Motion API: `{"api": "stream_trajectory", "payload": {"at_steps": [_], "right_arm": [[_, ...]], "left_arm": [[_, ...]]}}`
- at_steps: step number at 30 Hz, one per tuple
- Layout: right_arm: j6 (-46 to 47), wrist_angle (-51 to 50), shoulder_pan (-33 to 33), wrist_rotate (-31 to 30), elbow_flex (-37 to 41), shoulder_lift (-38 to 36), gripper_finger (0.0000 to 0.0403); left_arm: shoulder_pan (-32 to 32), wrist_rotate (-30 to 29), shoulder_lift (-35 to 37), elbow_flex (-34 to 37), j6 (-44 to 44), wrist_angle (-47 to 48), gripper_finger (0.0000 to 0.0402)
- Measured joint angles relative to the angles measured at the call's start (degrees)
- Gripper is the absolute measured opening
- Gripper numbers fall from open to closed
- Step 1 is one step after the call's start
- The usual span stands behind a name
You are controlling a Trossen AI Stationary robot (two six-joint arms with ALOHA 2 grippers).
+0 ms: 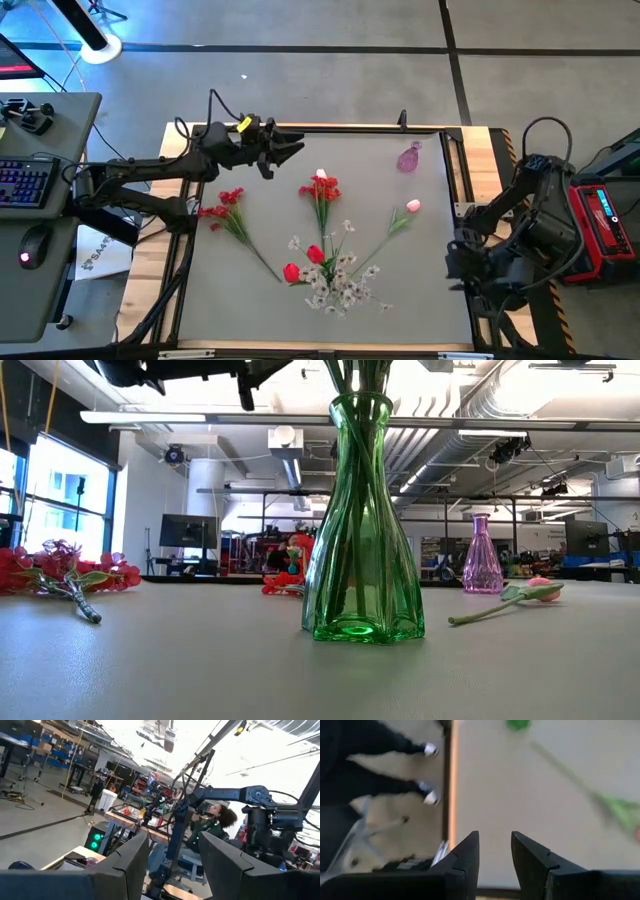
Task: Sort flowers into vase by color
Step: Put the right red flowers into the violet vase
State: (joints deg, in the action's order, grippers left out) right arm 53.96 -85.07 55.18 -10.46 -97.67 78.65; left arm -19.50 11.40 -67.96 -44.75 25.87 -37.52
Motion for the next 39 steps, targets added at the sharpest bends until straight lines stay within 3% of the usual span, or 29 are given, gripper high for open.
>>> {"api": "stream_trajectory", "payload": {"at_steps": [3, 7, 11, 16, 21, 29, 35, 39], "right_arm": [[0.04, 0.15, -0.02, 3.69, 0.00, 0.04, 0.0101], [11.32, 1.24, -0.53, 9.24, 0.00, 0.07, 0.0101], [18.76, 2.21, -0.55, 9.57, 0.00, 0.09, 0.0101], [20.58, 2.86, -0.80, 9.97, 0.00, 0.09, 0.0101], [20.61, 5.07, -1.64, 2.35, 0.00, 0.09, 0.0101], [17.85, 12.31, -1.99, -22.02, 0.00, 0.09, 0.0101], [17.68, 20.06, -1.95, -29.83, 0.00, 0.09, 0.0101], [16.53, 25.90, -1.97, -38.52, 0.00, 0.09, 0.0101]], "left_arm": [[0.58, -0.17, 0.07, 0.00, 0.04, -0.10, 0.0163], [1.10, -1.74, 0.07, 0.00, 0.16, -0.08, 0.0163], [1.48, -2.87, 0.07, 0.00, 0.59, -0.04, 0.0163], [1.61, -4.17, 0.07, 0.00, 0.57, 0.07, 0.0163], [1.61, -6.24, 0.07, 0.00, 0.57, 0.03, 0.0163], [1.96, -4.17, 0.07, 0.00, 0.57, 2.00, 0.0163], [1.98, -2.98, 1.74, -0.02, 2.40, 14.87, 0.0163], [1.46, -3.21, 4.04, -0.02, 1.07, 26.24, 0.0163]]}}
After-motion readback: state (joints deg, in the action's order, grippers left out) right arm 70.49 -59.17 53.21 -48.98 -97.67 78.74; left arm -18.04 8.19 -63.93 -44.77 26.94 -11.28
